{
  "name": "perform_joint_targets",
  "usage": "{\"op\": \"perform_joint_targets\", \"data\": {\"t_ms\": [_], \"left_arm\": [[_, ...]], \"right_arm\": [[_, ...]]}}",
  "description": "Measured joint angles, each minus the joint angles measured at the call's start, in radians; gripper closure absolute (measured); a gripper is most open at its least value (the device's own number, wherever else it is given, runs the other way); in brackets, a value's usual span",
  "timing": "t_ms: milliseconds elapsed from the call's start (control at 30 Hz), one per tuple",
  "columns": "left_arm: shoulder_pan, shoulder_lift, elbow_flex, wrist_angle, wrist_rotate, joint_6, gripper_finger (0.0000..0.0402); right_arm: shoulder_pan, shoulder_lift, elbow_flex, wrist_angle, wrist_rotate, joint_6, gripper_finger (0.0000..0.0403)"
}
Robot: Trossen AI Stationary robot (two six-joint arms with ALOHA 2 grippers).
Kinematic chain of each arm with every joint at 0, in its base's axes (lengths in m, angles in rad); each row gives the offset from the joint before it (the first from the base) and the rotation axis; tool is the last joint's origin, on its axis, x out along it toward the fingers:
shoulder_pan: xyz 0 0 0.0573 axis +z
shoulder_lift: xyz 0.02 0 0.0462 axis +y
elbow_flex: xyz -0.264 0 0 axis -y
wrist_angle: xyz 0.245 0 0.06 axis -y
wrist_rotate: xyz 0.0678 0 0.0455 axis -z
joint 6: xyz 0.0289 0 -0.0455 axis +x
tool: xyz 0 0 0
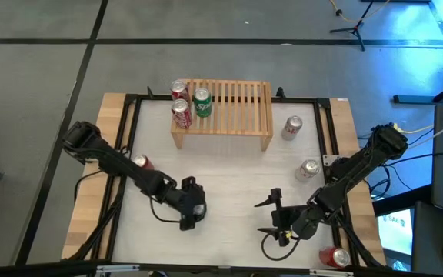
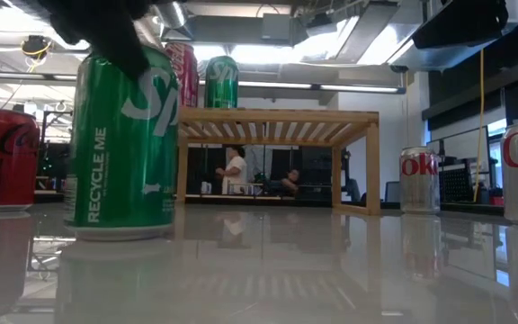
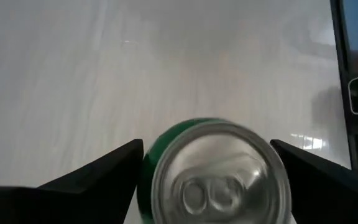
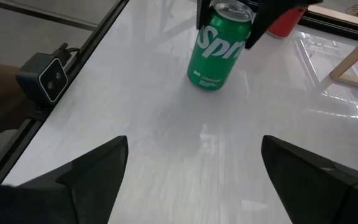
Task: Place canned beverage on shelf
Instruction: Put the green soda can on the shelf aligned with the other green soda can
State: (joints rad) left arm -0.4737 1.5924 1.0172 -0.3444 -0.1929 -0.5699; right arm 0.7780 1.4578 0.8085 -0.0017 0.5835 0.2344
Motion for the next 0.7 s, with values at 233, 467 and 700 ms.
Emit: {"op": "perform_joint_targets", "data": {"t_ms": [233, 467, 700], "left_arm": [[-0.058, -0.052, 0.0, -0.07, -0.066, -0.071, 0.0066], [-0.128, -0.147, 0.0, -0.098, -0.196, -0.157, 0.0065], [-0.235, -0.211, 0.0, -0.181, -0.352, -0.272, 0.0065]], "right_arm": [[0.0, 0.0, 0.0, 0.007, 0.007, -0.002, 0.004], [-0.019, 0.0, 0.0, 0.017, 0.015, -0.007, 0.004], [-0.08, 0.001, 0.0, 0.047, -0.018, -0.006, 0.004]]}}
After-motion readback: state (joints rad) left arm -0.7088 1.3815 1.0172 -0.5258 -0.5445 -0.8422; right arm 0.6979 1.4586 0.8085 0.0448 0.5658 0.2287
